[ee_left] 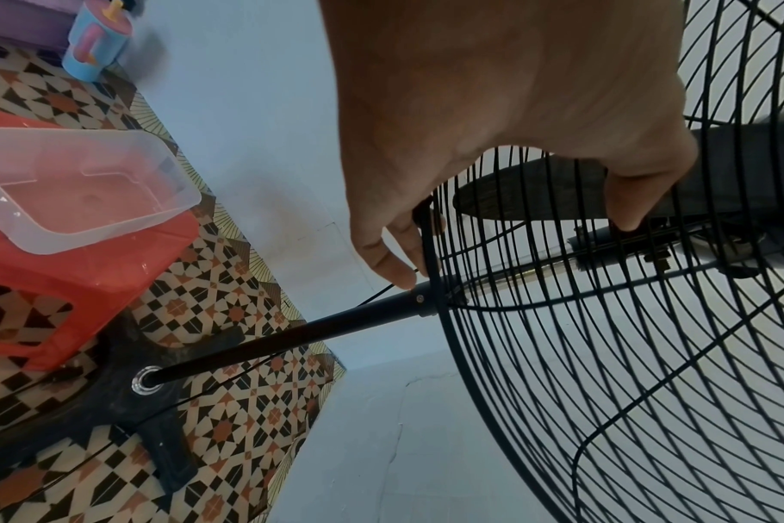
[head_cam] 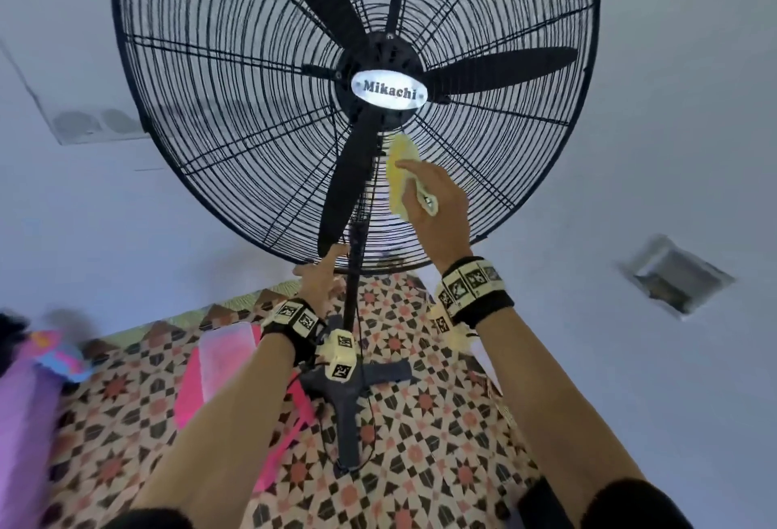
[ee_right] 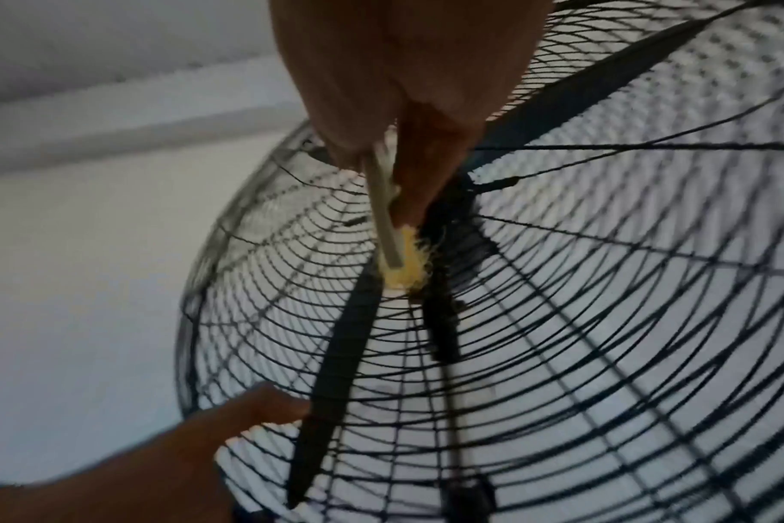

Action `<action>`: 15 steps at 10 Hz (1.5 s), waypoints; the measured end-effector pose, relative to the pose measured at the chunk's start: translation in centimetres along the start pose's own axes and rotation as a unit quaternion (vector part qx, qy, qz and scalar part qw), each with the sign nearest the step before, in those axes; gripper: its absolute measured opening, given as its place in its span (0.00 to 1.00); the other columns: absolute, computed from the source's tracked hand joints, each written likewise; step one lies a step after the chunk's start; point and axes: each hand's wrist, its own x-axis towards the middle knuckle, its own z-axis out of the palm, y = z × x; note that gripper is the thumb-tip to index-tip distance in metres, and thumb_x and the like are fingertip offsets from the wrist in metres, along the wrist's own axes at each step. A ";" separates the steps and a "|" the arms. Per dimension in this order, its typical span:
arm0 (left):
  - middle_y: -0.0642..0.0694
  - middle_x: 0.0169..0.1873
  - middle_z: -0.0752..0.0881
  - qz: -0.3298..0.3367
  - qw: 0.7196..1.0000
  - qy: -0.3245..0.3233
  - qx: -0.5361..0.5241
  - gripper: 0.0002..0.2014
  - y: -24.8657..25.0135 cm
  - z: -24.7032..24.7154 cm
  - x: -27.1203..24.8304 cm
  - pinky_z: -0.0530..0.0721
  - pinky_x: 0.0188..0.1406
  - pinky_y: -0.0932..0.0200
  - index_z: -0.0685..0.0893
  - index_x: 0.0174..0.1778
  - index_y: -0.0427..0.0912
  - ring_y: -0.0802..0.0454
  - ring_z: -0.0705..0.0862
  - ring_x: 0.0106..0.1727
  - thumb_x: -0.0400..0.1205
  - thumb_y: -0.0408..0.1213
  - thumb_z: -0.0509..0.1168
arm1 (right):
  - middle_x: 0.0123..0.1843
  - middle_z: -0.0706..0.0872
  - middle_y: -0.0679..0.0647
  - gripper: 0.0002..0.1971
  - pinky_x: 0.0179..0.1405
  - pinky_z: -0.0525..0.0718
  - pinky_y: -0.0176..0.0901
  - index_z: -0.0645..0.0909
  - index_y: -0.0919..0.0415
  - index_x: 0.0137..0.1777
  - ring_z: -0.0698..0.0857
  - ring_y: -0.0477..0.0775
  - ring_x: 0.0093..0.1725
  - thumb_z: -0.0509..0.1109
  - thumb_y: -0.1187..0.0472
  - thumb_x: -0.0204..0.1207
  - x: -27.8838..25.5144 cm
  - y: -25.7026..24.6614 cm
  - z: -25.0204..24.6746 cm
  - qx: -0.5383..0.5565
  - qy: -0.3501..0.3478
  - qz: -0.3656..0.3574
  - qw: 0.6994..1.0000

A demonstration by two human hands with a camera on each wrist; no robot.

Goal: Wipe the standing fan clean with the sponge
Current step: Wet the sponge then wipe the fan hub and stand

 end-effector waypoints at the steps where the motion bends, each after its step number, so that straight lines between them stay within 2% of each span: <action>1: 0.26 0.75 0.78 0.027 0.999 0.013 0.015 0.71 0.6 0.3 -0.3 0.84 0.66 0.26 0.61 0.87 0.35 0.24 0.84 0.69 0.53 0.66 0.83 | 0.60 0.88 0.56 0.14 0.50 0.88 0.44 0.87 0.58 0.66 0.87 0.51 0.53 0.64 0.63 0.85 0.7 -0.6 -0.2 -0.011 0.055 0.027 0.998; 2: 0.25 0.75 0.78 0.026 0.999 0.016 0.017 0.73 -0.3 0.1 0.9 0.85 0.66 0.27 0.61 0.86 0.34 0.24 0.85 0.68 0.50 0.69 0.84 | 0.60 0.88 0.56 0.13 0.58 0.86 0.41 0.86 0.60 0.66 0.86 0.49 0.59 0.65 0.68 0.87 0.8 -1.5 0.1 0.030 -0.018 -0.043 0.998; 3: 0.26 0.76 0.77 0.014 1.000 0.007 0.015 0.78 0.0 0.1 0.5 0.84 0.69 0.30 0.54 0.88 0.35 0.28 0.83 0.70 0.50 0.71 0.85 | 0.58 0.88 0.56 0.12 0.51 0.86 0.36 0.87 0.60 0.63 0.87 0.50 0.54 0.66 0.68 0.85 0.8 -0.3 0.2 0.008 0.009 -0.002 1.000; 4: 0.26 0.79 0.74 0.020 0.999 0.011 0.023 0.76 1.0 0.2 -0.9 0.83 0.71 0.29 0.49 0.88 0.39 0.28 0.82 0.72 0.51 0.67 0.84 | 0.57 0.88 0.56 0.11 0.45 0.76 0.20 0.88 0.59 0.61 0.86 0.47 0.49 0.67 0.67 0.83 1.1 -0.5 -0.1 -0.015 0.076 0.056 0.995; 5: 0.35 0.71 0.77 0.034 0.999 0.006 0.023 0.65 2.0 0.3 -2.5 0.90 0.50 0.42 0.57 0.83 0.42 0.39 0.85 0.54 0.57 0.66 0.82 | 0.58 0.89 0.54 0.11 0.55 0.81 0.28 0.88 0.60 0.62 0.87 0.45 0.55 0.68 0.69 0.84 1.9 -1.9 -0.3 0.040 0.065 0.019 0.997; 6: 0.33 0.77 0.74 0.006 0.999 -0.007 0.035 0.49 2.1 0.0 -2.9 0.85 0.67 0.39 0.56 0.81 0.38 0.36 0.84 0.65 0.77 0.61 0.76 | 0.60 0.90 0.52 0.12 0.60 0.86 0.44 0.88 0.61 0.64 0.87 0.48 0.58 0.68 0.69 0.87 2.4 -2.0 -0.4 0.055 0.001 -0.053 0.997; 7: 0.31 0.79 0.74 -0.005 0.998 -0.019 0.068 0.33 2.0 -0.3 -2.5 0.84 0.69 0.41 0.66 0.72 0.42 0.36 0.84 0.64 0.82 0.58 0.73 | 0.59 0.90 0.54 0.11 0.56 0.87 0.48 0.88 0.60 0.63 0.88 0.49 0.56 0.67 0.68 0.86 2.9 -0.9 -0.3 0.037 0.032 0.003 0.999; 8: 0.38 0.51 0.82 0.019 0.998 -0.003 0.063 0.38 2.5 -0.1 -2.6 0.82 0.47 0.51 0.62 0.80 0.38 0.47 0.77 0.40 0.84 0.54 0.73 | 0.57 0.89 0.56 0.12 0.51 0.85 0.37 0.88 0.59 0.62 0.87 0.49 0.53 0.67 0.66 0.84 3.1 -1.3 0.0 0.007 0.095 0.064 0.993; 9: 0.43 0.53 0.79 0.009 0.997 0.003 0.073 0.33 2.4 0.0 -2.8 0.83 0.50 0.49 0.60 0.78 0.37 0.44 0.79 0.45 0.88 0.50 0.69 | 0.59 0.89 0.55 0.12 0.57 0.84 0.36 0.88 0.61 0.63 0.87 0.49 0.58 0.67 0.68 0.85 3.2 -2.5 0.4 0.031 0.041 -0.012 0.999; 10: 0.39 0.69 0.79 -0.015 0.997 -0.016 0.080 0.44 2.0 -0.5 -1.9 0.87 0.63 0.45 0.63 0.78 0.40 0.43 0.82 0.50 0.77 0.60 0.77 | 0.58 0.89 0.55 0.12 0.52 0.89 0.52 0.88 0.59 0.63 0.88 0.51 0.55 0.67 0.66 0.85 3.3 -1.7 0.4 0.024 0.038 -0.004 0.999; 11: 0.33 0.79 0.74 -0.003 0.996 -0.032 0.085 0.60 2.4 -0.3 -3.0 0.77 0.78 0.31 0.49 0.89 0.40 0.34 0.82 0.71 0.73 0.62 0.79 | 0.58 0.89 0.56 0.13 0.46 0.90 0.53 0.88 0.58 0.63 0.88 0.52 0.52 0.65 0.61 0.83 4.0 -1.9 0.3 -0.007 0.106 0.050 0.993; 12: 0.32 0.78 0.75 0.003 0.997 -0.010 0.070 0.56 2.2 -0.1 -2.3 0.76 0.78 0.30 0.45 0.88 0.39 0.32 0.79 0.76 0.79 0.58 0.76 | 0.59 0.89 0.56 0.12 0.53 0.89 0.51 0.88 0.61 0.63 0.89 0.53 0.56 0.66 0.67 0.85 4.5 -3.0 0.3 0.037 0.068 -0.016 0.997; 13: 0.34 0.72 0.78 0.013 0.998 0.007 0.061 0.68 2.1 -0.4 -2.1 0.85 0.68 0.36 0.41 0.88 0.38 0.37 0.85 0.65 0.67 0.63 0.82 | 0.60 0.88 0.55 0.12 0.49 0.89 0.48 0.88 0.59 0.63 0.88 0.52 0.53 0.66 0.66 0.86 4.8 -2.3 0.0 0.000 0.012 -0.058 0.998; 14: 0.34 0.73 0.77 0.006 0.998 0.005 0.060 0.71 2.5 -0.1 -2.8 0.82 0.71 0.33 0.43 0.87 0.38 0.36 0.84 0.65 0.63 0.66 0.82 | 0.59 0.88 0.56 0.12 0.37 0.84 0.38 0.89 0.58 0.62 0.86 0.50 0.43 0.67 0.63 0.84 5.4 -1.5 -0.2 -0.100 0.086 -0.018 0.991; 15: 0.33 0.80 0.71 0.017 0.997 -0.005 0.069 0.50 2.9 0.1 -3.3 0.78 0.77 0.35 0.57 0.85 0.44 0.34 0.79 0.74 0.76 0.63 0.77 | 0.63 0.86 0.58 0.14 0.34 0.84 0.36 0.87 0.56 0.65 0.86 0.49 0.42 0.69 0.66 0.82 5.7 -1.8 0.1 -0.150 0.121 -0.002 0.981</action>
